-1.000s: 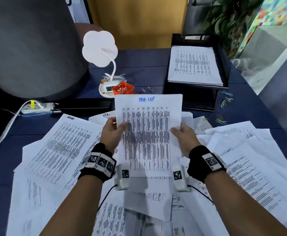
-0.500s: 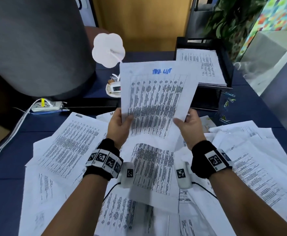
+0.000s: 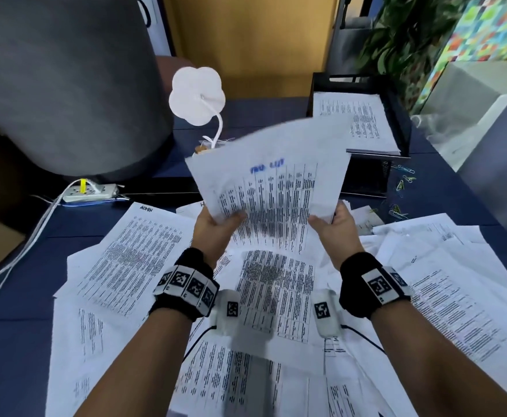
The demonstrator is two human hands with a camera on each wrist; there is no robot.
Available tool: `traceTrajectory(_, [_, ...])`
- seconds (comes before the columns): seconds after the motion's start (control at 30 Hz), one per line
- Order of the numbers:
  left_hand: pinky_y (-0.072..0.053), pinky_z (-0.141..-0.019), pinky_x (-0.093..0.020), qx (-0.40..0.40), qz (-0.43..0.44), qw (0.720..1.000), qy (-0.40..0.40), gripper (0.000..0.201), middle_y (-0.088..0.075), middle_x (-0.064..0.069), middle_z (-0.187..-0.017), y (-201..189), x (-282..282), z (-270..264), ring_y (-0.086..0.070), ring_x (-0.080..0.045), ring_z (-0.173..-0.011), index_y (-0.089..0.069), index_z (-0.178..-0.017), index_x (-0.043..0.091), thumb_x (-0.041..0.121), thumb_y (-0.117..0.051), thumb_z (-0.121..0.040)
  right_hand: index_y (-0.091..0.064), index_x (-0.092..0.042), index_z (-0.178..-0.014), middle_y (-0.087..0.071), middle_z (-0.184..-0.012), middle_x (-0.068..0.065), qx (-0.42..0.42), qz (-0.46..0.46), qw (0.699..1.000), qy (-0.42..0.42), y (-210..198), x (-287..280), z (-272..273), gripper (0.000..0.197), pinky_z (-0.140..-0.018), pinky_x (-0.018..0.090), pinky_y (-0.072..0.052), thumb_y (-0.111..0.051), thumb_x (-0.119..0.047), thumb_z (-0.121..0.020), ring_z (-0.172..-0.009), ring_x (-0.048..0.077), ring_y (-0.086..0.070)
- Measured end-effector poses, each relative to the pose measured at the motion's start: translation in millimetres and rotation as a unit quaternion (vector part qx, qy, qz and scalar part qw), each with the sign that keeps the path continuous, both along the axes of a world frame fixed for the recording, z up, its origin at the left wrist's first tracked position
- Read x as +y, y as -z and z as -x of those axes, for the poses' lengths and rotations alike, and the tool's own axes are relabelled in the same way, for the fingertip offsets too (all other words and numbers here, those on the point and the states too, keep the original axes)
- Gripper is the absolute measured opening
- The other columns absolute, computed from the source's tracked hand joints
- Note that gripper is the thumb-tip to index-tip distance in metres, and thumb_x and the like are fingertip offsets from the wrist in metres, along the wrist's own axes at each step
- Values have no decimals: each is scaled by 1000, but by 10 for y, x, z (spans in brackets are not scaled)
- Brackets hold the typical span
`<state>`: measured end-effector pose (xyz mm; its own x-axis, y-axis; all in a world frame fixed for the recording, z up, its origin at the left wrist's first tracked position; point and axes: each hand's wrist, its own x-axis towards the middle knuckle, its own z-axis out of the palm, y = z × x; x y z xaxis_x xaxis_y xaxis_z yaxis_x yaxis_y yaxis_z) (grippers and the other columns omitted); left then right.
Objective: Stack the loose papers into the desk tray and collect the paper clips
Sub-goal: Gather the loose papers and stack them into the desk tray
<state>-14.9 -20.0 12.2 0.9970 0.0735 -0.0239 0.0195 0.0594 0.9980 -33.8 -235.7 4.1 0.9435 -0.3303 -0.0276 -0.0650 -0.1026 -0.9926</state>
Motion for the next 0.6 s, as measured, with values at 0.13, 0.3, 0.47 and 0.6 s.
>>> traceTrajectory(0.13, [-50,-85,-29,2,0,1000,14,25,-66,-8,-100,-41,-60,-46,-62,-15,-91,-60,-109,11,5,-66,-85,-45,-5,-121,-63,-112,12,62,-10,998,-14,138,-32,13,36,-96,43,-49,-56,2,-87,-101,27,-62])
traceTrajectory(0.3, [-49,-63,-7,4,-12,1000,-16,18,-64,5,-81,-101,-128,-160,-62,7,-66,-59,-107,3,8,-60,-91,-54,-10,-121,-65,-111,4,98,4,995,-27,254,-100,87,30,-96,36,-47,-53,-2,-91,-105,22,-61])
traceTrajectory(0.47, [-49,-79,-33,72,-138,988,12,32,-61,-4,-94,77,-125,-250,-58,-18,-81,-44,-119,10,15,-59,-92,-58,-18,-117,-67,-105,1,119,-15,993,-21,338,-206,158,35,-80,26,-51,-45,3,-92,-92,16,-63])
traceTrajectory(0.6, [-52,-90,-45,173,-234,952,91,46,-60,-14,-109,393,-189,-188,-61,-31,-97,-39,-130,6,11,-57,-87,-59,-9,-104,-67,-104,11,217,0,976,-2,526,-318,148,32,-82,32,-52,-38,8,-87,-90,26,-62])
